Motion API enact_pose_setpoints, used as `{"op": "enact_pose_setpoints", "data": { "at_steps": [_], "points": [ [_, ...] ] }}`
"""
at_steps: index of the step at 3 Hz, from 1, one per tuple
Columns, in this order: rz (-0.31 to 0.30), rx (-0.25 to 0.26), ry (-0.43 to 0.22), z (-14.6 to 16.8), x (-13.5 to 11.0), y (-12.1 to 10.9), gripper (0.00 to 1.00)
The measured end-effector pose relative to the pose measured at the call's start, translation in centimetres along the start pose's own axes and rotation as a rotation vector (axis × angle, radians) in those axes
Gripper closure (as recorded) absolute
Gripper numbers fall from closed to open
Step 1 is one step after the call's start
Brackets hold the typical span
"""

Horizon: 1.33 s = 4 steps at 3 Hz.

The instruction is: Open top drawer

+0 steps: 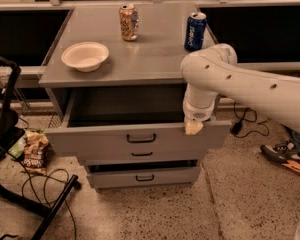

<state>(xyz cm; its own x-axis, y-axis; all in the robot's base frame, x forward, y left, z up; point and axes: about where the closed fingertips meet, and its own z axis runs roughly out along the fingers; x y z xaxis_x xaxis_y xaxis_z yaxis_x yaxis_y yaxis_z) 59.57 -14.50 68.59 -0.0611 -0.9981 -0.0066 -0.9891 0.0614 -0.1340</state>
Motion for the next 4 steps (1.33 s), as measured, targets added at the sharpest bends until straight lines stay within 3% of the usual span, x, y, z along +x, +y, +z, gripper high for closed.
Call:
{"op": "enact_pose_setpoints", "data": {
  "at_steps": [1,2,4],
  "points": [
    [-0.018,0.010,-0.033,-0.5,-0.6,0.8,1.00],
    [-0.006,-0.011,-0.038,0.1,0.7,2.4,1.00],
    [-0.001,-0.020,-0.040,-0.2,1.0,2.9,1.00]
  ]
}}
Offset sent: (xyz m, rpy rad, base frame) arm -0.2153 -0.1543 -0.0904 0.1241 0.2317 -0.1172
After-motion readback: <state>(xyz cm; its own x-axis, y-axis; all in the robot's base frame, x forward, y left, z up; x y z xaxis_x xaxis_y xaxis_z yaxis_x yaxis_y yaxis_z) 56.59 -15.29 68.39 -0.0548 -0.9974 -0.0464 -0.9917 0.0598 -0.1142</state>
